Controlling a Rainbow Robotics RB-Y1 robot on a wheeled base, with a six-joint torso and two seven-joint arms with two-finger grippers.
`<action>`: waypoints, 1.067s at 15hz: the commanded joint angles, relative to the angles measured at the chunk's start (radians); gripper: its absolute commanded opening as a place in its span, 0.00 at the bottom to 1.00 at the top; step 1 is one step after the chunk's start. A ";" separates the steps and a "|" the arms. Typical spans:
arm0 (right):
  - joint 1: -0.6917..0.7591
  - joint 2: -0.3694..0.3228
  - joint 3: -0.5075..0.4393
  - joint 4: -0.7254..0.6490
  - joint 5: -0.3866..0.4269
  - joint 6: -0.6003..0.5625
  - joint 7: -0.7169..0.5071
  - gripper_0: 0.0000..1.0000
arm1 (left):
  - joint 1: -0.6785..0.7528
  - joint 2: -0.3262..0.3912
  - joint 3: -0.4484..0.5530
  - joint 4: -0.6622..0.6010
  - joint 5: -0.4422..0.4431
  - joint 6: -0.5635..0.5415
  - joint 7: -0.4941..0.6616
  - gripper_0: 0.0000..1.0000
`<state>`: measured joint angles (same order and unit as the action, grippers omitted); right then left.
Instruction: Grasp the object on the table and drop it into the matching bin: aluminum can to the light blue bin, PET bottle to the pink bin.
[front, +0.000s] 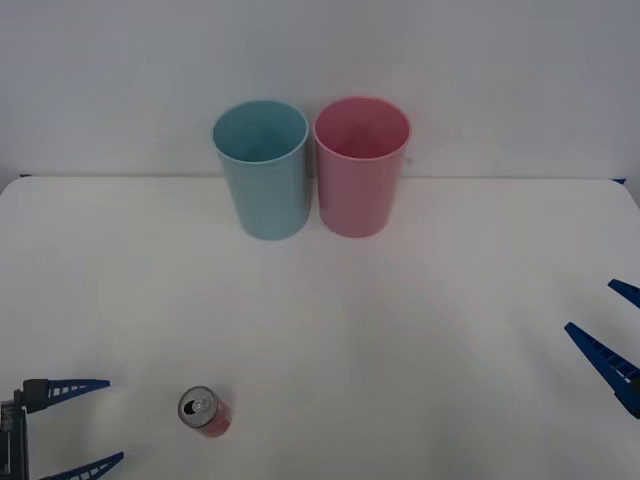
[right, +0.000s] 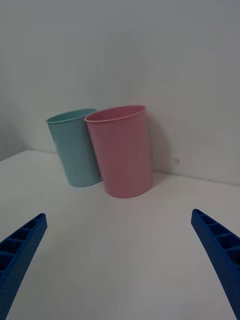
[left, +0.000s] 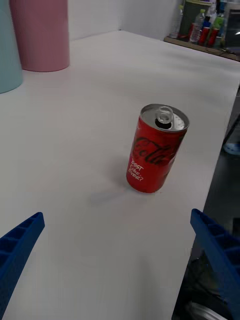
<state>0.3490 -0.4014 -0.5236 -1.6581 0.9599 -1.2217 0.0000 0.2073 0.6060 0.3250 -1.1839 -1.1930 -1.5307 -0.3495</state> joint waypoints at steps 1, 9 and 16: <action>0.000 0.000 0.000 0.000 0.000 0.000 0.000 1.00 | -0.003 -0.003 -0.044 0.001 0.015 -0.005 -0.002 1.00; 0.000 0.000 0.000 0.000 0.000 0.000 0.000 1.00 | -0.046 -0.106 -0.081 0.001 -0.028 -0.006 -0.026 1.00; 0.000 0.000 0.000 0.000 0.000 0.000 0.000 1.00 | -0.094 -0.172 -0.078 0.001 -0.125 -0.002 -0.077 1.00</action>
<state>0.3490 -0.4014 -0.5236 -1.6581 0.9599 -1.2217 0.0000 0.1180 0.4401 0.2469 -1.1827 -1.3108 -1.5334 -0.4233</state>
